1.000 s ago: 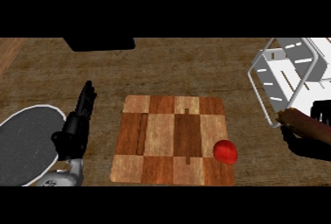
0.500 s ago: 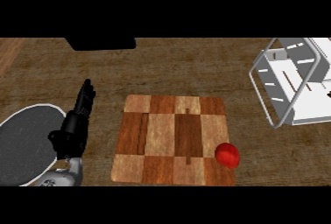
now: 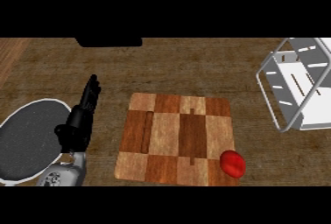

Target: Pick the sweet potato from the cutting board and place it in the tiered basket

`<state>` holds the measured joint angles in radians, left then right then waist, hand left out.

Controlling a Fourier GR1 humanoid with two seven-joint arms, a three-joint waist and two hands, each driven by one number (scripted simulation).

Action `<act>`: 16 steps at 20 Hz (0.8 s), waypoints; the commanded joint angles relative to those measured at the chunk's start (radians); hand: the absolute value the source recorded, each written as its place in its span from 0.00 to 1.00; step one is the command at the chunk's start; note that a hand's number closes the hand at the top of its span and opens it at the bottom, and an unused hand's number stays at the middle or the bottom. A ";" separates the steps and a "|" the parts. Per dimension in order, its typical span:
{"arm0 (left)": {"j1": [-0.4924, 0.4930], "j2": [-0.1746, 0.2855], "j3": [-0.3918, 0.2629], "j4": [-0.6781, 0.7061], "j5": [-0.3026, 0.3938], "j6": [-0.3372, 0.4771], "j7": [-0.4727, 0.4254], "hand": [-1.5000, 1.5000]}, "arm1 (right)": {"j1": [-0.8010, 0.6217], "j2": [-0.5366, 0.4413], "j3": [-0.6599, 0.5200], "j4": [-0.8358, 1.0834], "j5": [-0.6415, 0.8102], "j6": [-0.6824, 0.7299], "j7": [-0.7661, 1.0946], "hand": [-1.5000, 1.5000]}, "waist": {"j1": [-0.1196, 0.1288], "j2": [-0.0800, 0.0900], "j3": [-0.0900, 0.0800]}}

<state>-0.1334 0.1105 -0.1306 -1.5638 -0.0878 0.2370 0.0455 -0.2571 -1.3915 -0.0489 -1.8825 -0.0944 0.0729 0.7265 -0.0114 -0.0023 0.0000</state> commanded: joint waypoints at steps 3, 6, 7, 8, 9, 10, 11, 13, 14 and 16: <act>-0.065 0.008 0.028 0.026 0.008 -0.033 0.007 0.50 | -0.104 0.091 0.057 0.129 0.145 0.026 -0.018 1.00 | 0.032 0.008 -0.001; -0.063 -0.041 -0.010 0.066 -0.037 0.006 -0.014 0.50 | -0.169 0.116 0.072 0.257 0.205 0.071 -0.093 1.00 | 0.036 0.009 -0.001; -0.001 -0.019 -0.009 -0.026 -0.021 -0.013 0.011 0.50 | -0.143 0.117 0.030 0.255 0.215 0.093 -0.115 1.00 | 0.027 0.005 0.000; -0.013 -0.046 -0.025 0.030 -0.052 0.014 0.001 0.50 | -0.146 0.136 0.052 0.252 0.253 0.091 -0.122 1.00 | 0.025 0.005 0.000; -0.045 -0.011 0.011 0.030 -0.003 -0.038 0.002 0.50 | -0.169 0.151 0.080 0.363 0.299 0.067 -0.199 1.00 | 0.037 0.009 0.000; -0.036 -0.043 -0.018 0.028 -0.043 0.002 0.008 0.50 | -0.210 0.171 0.102 0.382 0.324 0.082 -0.188 1.00 | 0.038 0.009 0.000; -0.018 -0.026 -0.009 0.002 -0.037 -0.009 0.012 0.50 | -0.179 0.188 0.089 0.419 0.364 0.049 -0.254 1.00 | 0.033 0.007 0.000; -0.053 -0.066 -0.008 0.069 -0.051 0.020 -0.034 0.50 | -0.221 0.228 0.111 0.437 0.402 0.070 -0.224 1.00 | 0.027 0.007 0.000; 0.023 -0.009 0.003 -0.024 0.001 -0.052 0.003 0.50 | -0.242 0.221 0.108 0.551 0.420 0.058 -0.328 1.00 | 0.045 0.009 0.000; -0.007 0.005 0.017 -0.061 0.000 -0.055 0.068 0.50 | -0.272 0.254 0.115 0.626 0.459 0.058 -0.354 1.00 | 0.043 0.008 0.000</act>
<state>-0.1607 0.0841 -0.1303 -1.5614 -0.1111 0.2178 0.0639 -0.4753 -1.1903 0.0449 -1.4045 0.2821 0.1404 0.4561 0.0235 0.0052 -0.0001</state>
